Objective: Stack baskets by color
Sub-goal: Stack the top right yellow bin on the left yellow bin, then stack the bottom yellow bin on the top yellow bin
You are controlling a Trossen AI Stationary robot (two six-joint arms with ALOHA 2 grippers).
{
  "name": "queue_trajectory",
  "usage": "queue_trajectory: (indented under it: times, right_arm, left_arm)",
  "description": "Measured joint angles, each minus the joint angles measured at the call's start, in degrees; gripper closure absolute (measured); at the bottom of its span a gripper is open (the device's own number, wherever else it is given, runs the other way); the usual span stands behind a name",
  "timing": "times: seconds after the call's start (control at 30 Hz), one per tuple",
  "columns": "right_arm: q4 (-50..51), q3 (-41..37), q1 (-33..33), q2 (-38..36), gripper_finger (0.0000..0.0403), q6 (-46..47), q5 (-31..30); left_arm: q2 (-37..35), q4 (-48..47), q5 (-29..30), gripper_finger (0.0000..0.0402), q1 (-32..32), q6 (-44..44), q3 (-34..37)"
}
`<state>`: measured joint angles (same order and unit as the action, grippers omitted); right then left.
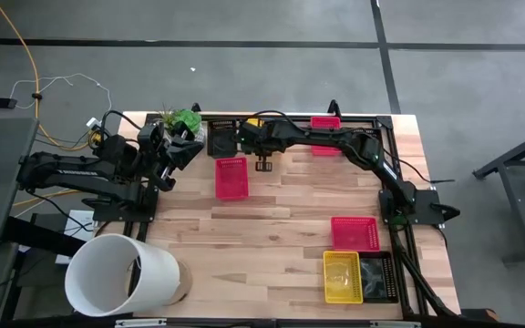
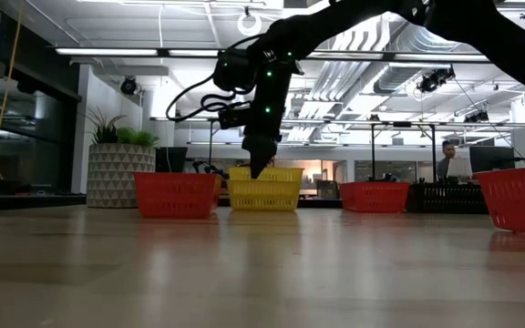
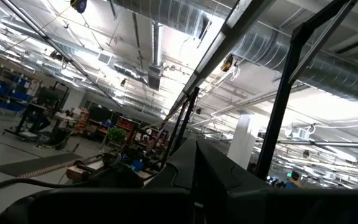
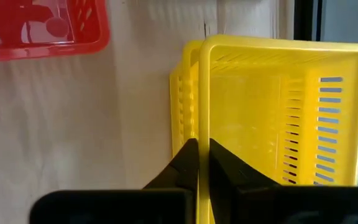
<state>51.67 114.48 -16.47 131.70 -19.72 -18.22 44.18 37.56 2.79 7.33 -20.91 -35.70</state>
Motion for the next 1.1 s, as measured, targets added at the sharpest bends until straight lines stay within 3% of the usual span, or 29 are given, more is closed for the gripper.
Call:
queue_trajectory:
  times: [0.4, 0.57, 0.73, 0.87, 1.1]
  right_arm:
    - [3.2, 0.1, 0.1, -2.9, 0.0208, -2.3, 0.4]
    - [7.1, 0.2, -0.5, -7.1, 0.0186, -1.6, 5.0]
    - [14.7, -1.3, -2.7, -12.8, 0.0189, 3.3, 14.8]
    - [13.4, -11.7, -3.9, -21.1, 0.0192, 5.4, 18.7]
    - [-4.0, -43.9, -2.4, -46.1, 0.0194, 20.3, 23.9]
  left_arm:
    - [0.1, -0.5, 0.0, 0.0401, 0.0, 0.0, 0.0]
    - [0.1, -0.7, 0.1, 0.0401, 0.2, 0.0, 0.0]
    - [0.1, -1.2, 0.2, 0.0401, 0.2, 0.0, 0.0]
    - [0.1, -2.3, 0.4, 0.0401, 0.1, 0.0, 0.0]
    - [0.1, -4.6, 0.7, 0.0401, 0.1, 0.2, 0.0]
